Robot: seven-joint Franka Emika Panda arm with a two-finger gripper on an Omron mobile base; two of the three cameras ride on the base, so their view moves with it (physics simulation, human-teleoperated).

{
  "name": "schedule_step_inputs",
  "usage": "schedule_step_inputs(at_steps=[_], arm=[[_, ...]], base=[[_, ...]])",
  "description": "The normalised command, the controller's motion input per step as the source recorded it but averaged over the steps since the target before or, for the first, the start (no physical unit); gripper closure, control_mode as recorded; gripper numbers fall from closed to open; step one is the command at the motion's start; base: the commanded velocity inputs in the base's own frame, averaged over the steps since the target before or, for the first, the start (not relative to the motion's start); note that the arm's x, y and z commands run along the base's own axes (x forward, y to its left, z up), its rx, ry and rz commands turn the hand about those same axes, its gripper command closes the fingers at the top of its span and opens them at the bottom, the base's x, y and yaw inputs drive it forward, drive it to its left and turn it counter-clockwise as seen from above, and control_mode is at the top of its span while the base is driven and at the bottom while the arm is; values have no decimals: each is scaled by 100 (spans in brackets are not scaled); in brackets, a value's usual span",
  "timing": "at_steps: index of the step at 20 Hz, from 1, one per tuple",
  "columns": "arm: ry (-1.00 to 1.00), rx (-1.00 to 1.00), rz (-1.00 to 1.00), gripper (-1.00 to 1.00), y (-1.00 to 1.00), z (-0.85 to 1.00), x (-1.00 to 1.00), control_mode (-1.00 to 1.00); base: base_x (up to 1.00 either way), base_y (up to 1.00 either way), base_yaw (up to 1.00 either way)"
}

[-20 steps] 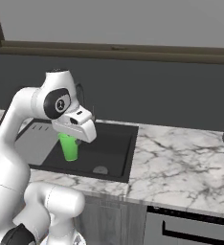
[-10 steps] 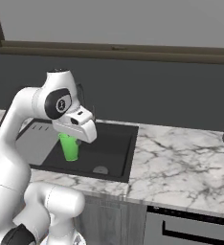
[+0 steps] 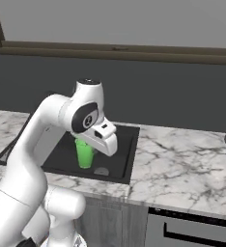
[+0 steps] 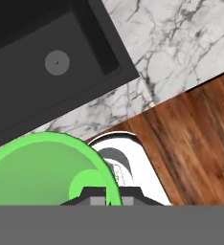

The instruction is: Pick the cup and bowl from the counter and place them on the counter next to the sink.

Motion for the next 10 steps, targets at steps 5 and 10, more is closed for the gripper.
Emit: schedule_step_inputs(at_steps=[5, 10], arm=[[-15, 0, 4, 100, -39, -17, 37, -100], [-2, -1, 7, 100, -42, 0, 65, -100]], base=[[0, 0, 0], [0, 0, 0]])
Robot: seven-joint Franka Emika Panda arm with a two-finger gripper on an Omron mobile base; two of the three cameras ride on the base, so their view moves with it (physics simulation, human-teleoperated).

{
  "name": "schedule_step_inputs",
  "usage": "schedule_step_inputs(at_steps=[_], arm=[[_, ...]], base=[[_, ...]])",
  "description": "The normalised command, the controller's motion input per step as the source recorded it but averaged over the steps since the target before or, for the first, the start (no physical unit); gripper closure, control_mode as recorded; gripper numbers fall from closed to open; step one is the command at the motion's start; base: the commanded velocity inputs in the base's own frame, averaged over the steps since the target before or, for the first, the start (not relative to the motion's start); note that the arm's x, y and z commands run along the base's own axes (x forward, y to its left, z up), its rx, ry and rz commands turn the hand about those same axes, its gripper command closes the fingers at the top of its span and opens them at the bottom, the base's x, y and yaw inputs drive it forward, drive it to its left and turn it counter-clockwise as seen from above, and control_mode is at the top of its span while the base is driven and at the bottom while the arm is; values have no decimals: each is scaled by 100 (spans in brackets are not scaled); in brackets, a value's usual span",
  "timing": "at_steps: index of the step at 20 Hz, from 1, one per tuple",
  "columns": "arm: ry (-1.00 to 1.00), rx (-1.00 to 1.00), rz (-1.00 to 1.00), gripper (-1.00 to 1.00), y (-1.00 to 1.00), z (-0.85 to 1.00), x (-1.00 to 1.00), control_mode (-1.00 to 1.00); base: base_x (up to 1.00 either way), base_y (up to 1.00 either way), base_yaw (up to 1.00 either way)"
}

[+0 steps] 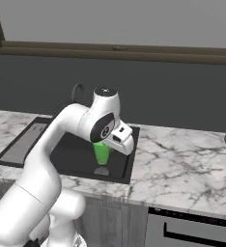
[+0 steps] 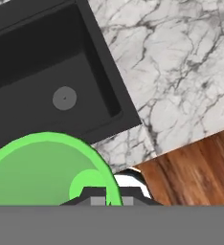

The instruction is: Pick the cup and bowl from the counter and place them on the counter next to the sink.

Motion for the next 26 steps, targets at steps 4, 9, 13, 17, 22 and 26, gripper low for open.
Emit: schedule_step_inputs(at_steps=[4, 9, 13, 17, 22, 26], arm=[[25, -8, 3, 100, -39, 4, 88, -100], [33, -7, 3, 100, -47, 1, 97, -100], [18, 5, 5, 100, -68, -3, 86, -100], [0, 21, 3, 100, -77, -38, 30, -100], [-3, 12, 2, 100, -50, -39, 29, -100], [0, 1, 2, 100, -25, -16, 72, -100]], base=[[0, 0, 0], [0, 0, 0], [0, 0, 0], [0, 0, 0], [0, 0, 0], [0, 0, 0]])
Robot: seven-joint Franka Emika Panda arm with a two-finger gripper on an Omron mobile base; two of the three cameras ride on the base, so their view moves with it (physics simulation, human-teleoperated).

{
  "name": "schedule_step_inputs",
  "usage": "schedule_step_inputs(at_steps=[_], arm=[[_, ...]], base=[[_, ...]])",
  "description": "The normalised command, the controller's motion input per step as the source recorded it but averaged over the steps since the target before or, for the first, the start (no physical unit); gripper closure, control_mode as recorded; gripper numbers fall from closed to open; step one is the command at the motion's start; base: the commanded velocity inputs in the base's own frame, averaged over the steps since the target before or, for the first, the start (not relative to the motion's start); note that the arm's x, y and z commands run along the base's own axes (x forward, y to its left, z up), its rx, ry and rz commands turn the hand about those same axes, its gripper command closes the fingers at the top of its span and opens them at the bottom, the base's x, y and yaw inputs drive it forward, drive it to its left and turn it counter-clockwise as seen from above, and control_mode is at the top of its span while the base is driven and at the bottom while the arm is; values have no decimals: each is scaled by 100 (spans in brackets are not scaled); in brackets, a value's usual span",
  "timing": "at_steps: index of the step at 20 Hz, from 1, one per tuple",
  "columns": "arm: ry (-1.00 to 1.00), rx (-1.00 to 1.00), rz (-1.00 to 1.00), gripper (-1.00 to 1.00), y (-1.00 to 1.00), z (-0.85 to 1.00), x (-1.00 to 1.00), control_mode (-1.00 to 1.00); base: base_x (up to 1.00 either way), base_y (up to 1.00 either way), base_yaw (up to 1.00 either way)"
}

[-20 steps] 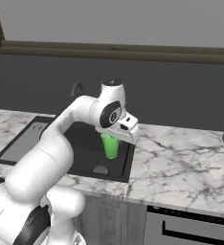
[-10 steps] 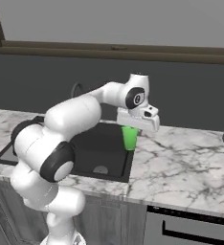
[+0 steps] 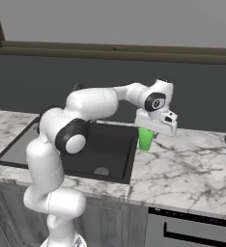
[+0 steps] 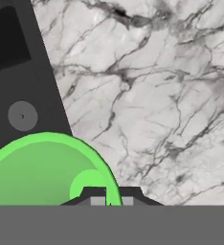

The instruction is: Pick the cup and bowl from the counter and place them on the counter next to the sink.

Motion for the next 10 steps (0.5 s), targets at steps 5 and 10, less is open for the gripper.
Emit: schedule_step_inputs(at_steps=[5, 10], arm=[[3, 0, 1, 100, -9, 0, 77, -100], [-2, 1, 6, 100, -3, -41, 28, -100]], base=[[0, 0, 0], [0, 0, 0]])
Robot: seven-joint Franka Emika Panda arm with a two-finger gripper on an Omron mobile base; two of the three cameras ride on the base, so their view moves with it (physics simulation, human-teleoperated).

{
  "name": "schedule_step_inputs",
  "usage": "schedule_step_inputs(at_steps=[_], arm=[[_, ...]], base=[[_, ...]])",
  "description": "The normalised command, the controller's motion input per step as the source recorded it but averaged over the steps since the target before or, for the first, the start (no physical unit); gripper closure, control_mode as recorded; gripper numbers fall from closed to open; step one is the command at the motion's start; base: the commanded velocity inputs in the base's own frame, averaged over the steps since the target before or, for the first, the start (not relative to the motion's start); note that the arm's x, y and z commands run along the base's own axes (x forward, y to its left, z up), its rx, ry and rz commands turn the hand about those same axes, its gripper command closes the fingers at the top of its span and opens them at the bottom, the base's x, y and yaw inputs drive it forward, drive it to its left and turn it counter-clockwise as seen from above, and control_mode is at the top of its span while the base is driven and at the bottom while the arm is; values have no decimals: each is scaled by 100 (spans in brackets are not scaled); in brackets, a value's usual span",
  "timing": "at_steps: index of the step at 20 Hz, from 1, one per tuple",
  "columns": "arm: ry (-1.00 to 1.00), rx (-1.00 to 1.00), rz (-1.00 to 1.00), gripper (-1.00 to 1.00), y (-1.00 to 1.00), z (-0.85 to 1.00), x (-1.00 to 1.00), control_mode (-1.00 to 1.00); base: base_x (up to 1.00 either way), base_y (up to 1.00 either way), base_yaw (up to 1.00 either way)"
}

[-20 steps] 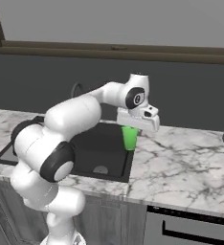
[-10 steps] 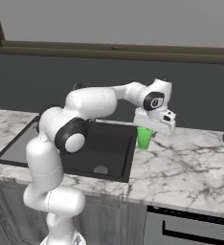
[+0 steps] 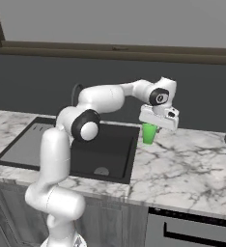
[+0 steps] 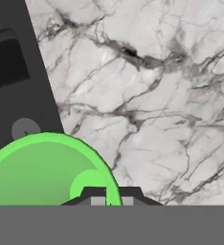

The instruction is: Pick the cup and bowl from the counter and place them on the counter next to the sink.

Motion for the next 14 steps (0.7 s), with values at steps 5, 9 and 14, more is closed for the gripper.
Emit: schedule_step_inputs(at_steps=[5, 9, 14], arm=[[-19, 5, 9, 100, -2, -61, 0, -100], [-21, 0, 6, 100, 0, -31, 0, -100], [-16, 0, 1, 100, 0, -3, 7, -100]], base=[[0, 0, 0], [0, 0, 0], [0, 0, 0]])
